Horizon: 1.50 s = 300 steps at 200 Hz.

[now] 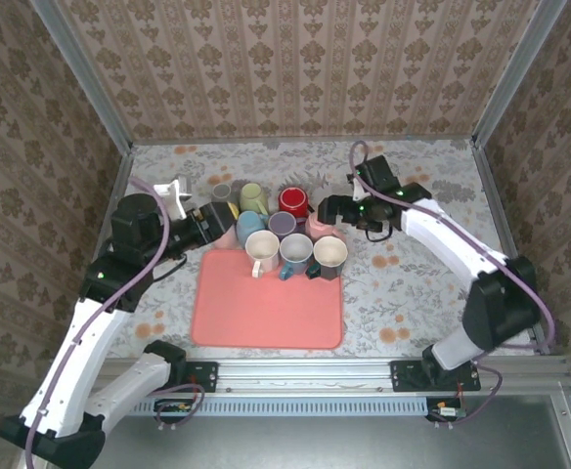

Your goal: Turn the mug right side up

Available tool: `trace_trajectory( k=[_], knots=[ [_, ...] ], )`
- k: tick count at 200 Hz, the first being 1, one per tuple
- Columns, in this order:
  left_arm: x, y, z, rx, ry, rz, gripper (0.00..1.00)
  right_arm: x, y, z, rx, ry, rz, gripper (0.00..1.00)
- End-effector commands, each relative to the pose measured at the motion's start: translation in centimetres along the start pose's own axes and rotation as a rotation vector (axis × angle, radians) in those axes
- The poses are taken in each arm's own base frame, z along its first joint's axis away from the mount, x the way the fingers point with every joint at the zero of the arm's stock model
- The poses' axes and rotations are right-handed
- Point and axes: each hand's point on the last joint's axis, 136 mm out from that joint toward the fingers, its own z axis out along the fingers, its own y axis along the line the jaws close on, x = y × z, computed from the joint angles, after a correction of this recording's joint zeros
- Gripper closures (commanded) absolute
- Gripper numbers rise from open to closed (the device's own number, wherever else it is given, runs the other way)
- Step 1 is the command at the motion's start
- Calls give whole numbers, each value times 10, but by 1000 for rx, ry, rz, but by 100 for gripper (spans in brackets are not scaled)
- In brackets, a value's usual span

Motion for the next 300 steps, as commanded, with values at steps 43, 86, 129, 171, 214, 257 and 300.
trace_trajectory(
  k=[43,86,129,171,214,257,300],
  knots=[
    [-28,-38,9,391,0,-374,51,-14,-12,32,110,80,4,0],
    [-62,-37,2,621,-175,-523,62,-16,-13,35,113,88,7,0],
    [-72,-29,4,633,-235,-510,64,-19,-5,48,87,110,-8,0],
    [-84,-38,-7,688,-293,-473,64,-28,-6,44,108,91,-34,0],
    [-94,-52,-14,726,-316,-416,69,-19,-14,49,134,116,-41,0],
    [-93,-50,-15,735,-312,-444,67,-22,-19,43,176,111,-69,0],
    [-92,-48,-14,737,-300,-466,62,-21,-12,50,162,134,-92,0]
  ],
)
